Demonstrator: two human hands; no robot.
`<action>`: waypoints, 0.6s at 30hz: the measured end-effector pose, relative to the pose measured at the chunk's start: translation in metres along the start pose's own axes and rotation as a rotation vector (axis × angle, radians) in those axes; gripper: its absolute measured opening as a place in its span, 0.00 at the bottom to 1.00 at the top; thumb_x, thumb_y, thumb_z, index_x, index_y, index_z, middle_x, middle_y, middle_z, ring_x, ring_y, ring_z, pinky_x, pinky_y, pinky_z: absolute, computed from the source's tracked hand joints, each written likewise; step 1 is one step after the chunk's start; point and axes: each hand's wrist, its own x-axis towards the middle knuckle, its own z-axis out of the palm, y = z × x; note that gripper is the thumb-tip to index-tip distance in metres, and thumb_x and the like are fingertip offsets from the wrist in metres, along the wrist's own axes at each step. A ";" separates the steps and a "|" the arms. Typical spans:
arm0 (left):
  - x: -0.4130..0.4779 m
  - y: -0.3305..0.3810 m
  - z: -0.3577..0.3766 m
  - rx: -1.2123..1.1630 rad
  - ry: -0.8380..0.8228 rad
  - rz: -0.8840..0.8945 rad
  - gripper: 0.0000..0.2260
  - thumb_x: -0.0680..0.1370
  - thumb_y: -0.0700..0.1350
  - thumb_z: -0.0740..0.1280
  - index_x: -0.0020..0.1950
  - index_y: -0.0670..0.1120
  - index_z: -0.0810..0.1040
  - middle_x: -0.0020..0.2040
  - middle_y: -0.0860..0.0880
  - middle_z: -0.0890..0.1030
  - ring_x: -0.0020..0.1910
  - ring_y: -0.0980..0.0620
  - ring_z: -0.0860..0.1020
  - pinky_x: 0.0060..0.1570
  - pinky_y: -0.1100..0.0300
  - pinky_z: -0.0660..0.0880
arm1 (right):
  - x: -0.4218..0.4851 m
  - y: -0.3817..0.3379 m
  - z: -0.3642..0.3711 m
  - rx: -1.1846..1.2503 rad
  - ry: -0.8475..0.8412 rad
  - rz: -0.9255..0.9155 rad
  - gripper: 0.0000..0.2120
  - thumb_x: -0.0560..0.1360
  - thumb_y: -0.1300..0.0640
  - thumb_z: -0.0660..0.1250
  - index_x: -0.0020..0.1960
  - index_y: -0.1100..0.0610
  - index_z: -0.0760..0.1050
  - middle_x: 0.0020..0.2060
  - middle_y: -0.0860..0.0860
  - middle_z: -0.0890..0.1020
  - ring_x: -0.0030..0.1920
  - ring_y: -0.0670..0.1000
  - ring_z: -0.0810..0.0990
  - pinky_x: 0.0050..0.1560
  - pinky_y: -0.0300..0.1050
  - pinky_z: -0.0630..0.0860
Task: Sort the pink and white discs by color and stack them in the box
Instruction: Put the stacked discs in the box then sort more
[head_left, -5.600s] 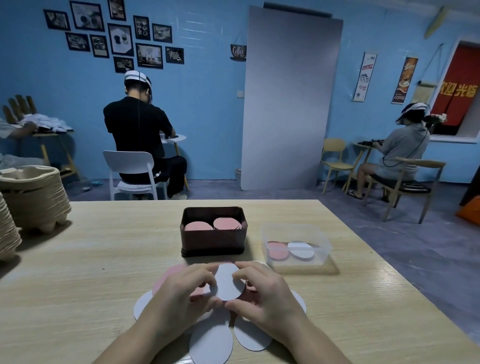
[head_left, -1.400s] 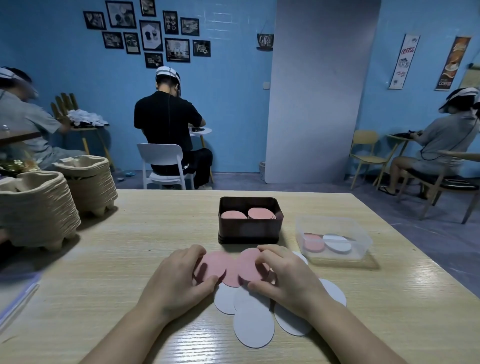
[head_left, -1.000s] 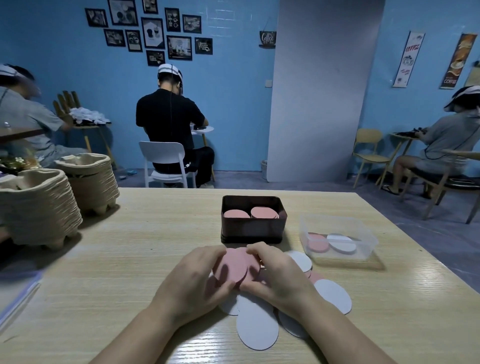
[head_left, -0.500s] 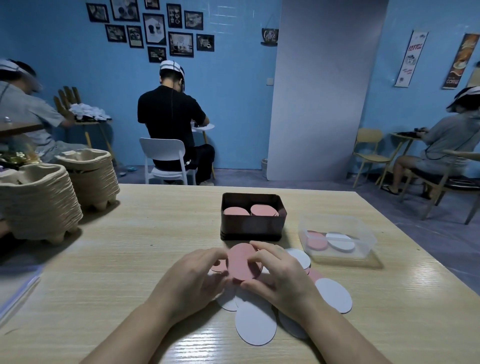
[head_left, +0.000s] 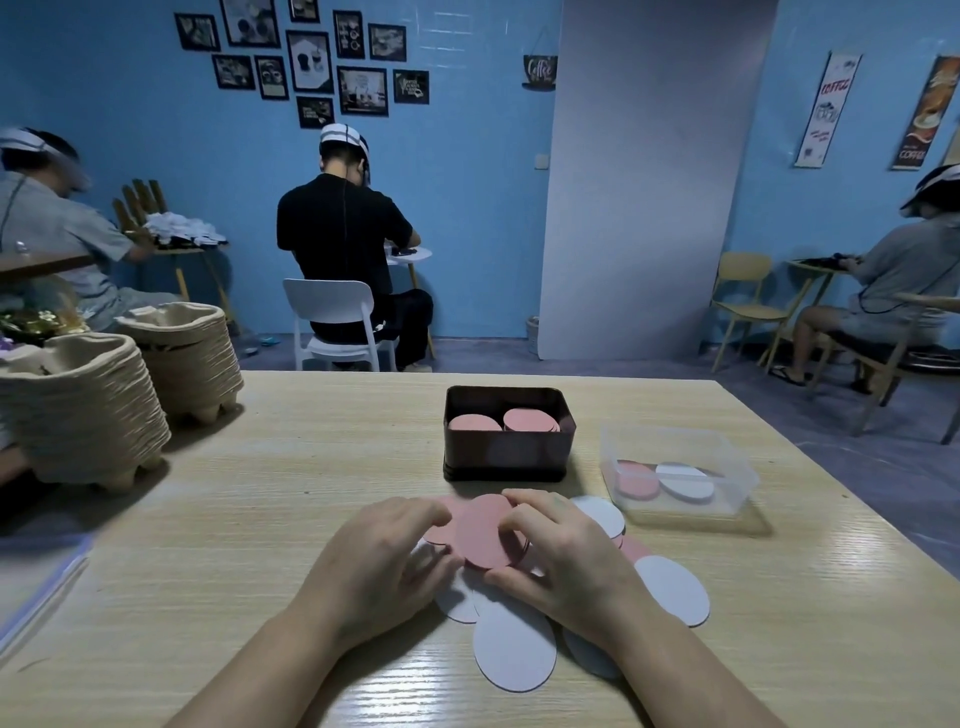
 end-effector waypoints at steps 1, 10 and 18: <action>0.000 -0.002 -0.003 0.040 -0.008 -0.014 0.12 0.76 0.57 0.67 0.55 0.53 0.77 0.49 0.57 0.82 0.45 0.55 0.79 0.42 0.57 0.77 | 0.000 0.000 0.000 0.000 0.002 -0.001 0.19 0.73 0.37 0.70 0.50 0.53 0.75 0.62 0.47 0.78 0.60 0.49 0.77 0.56 0.42 0.76; -0.020 -0.018 -0.018 0.104 -0.175 -0.195 0.26 0.72 0.69 0.64 0.65 0.57 0.74 0.59 0.62 0.76 0.60 0.59 0.72 0.60 0.57 0.68 | -0.002 0.005 0.003 0.010 -0.031 0.004 0.18 0.71 0.40 0.73 0.51 0.51 0.74 0.64 0.46 0.77 0.62 0.49 0.77 0.57 0.41 0.75; -0.031 -0.014 -0.025 0.086 -0.119 -0.285 0.24 0.70 0.67 0.66 0.61 0.57 0.74 0.53 0.63 0.78 0.54 0.58 0.74 0.55 0.56 0.71 | -0.002 0.003 0.001 0.041 -0.019 0.037 0.17 0.70 0.39 0.73 0.48 0.49 0.73 0.61 0.43 0.78 0.63 0.47 0.76 0.55 0.42 0.76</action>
